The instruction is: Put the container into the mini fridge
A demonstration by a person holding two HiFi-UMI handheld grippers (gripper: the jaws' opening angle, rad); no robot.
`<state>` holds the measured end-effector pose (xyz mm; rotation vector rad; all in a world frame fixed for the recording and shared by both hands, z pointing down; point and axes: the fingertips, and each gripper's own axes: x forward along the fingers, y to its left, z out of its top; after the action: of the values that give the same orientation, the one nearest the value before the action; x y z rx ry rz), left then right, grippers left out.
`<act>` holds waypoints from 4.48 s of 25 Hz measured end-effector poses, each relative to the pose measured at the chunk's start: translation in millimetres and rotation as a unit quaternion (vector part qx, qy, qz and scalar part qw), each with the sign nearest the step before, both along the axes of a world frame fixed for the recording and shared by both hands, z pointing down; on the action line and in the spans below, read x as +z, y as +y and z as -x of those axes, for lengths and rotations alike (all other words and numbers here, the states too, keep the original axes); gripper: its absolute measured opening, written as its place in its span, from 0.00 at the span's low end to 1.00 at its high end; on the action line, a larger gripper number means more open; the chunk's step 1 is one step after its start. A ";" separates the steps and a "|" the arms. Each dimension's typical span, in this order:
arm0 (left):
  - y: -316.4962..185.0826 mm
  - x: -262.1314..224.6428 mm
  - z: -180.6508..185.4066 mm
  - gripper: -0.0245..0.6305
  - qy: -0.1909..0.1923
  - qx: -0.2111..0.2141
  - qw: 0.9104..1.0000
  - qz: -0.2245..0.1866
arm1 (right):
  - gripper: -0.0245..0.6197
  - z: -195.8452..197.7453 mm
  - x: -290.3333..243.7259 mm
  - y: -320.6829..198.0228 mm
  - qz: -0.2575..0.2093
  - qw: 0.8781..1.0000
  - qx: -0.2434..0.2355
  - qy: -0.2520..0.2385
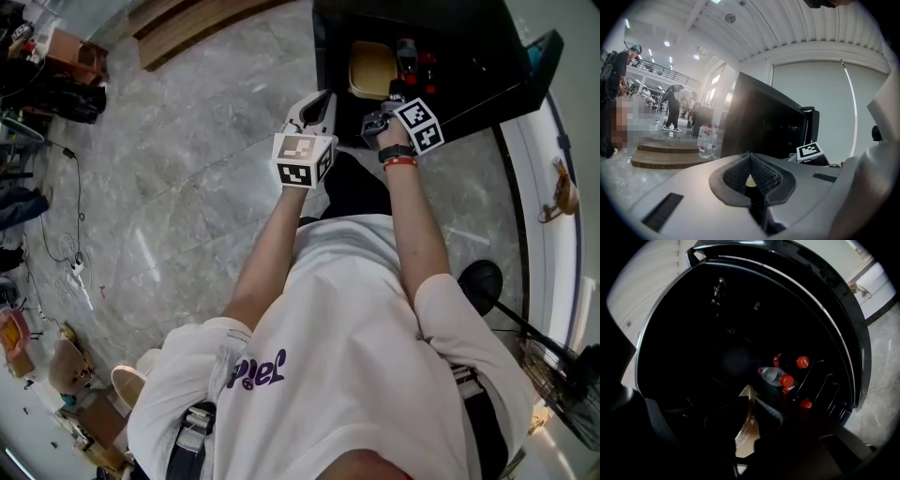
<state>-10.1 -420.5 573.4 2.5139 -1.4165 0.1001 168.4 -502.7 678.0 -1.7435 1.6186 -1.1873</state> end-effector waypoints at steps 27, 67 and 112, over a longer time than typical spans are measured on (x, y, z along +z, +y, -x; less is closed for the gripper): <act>-30.6 31.1 13.7 0.07 0.004 -0.024 1.000 0.009 | 0.12 4.2 53.2 -91.9 0.000 1.000 0.007 0.004; 20.3 -66.1 -6.2 0.07 0.000 -0.018 1.000 0.017 | 0.18 -20.8 -21.7 -8.4 0.017 0.995 -0.043 0.087; 151.5 -147.9 62.7 0.07 -0.032 -0.015 0.999 -0.016 | 0.10 43.2 -215.3 223.4 -0.081 0.914 -0.173 0.359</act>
<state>-72.8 -269.0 425.5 2.5355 -1.4920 0.1549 125.2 -279.3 462.7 -1.9551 2.4489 -0.5118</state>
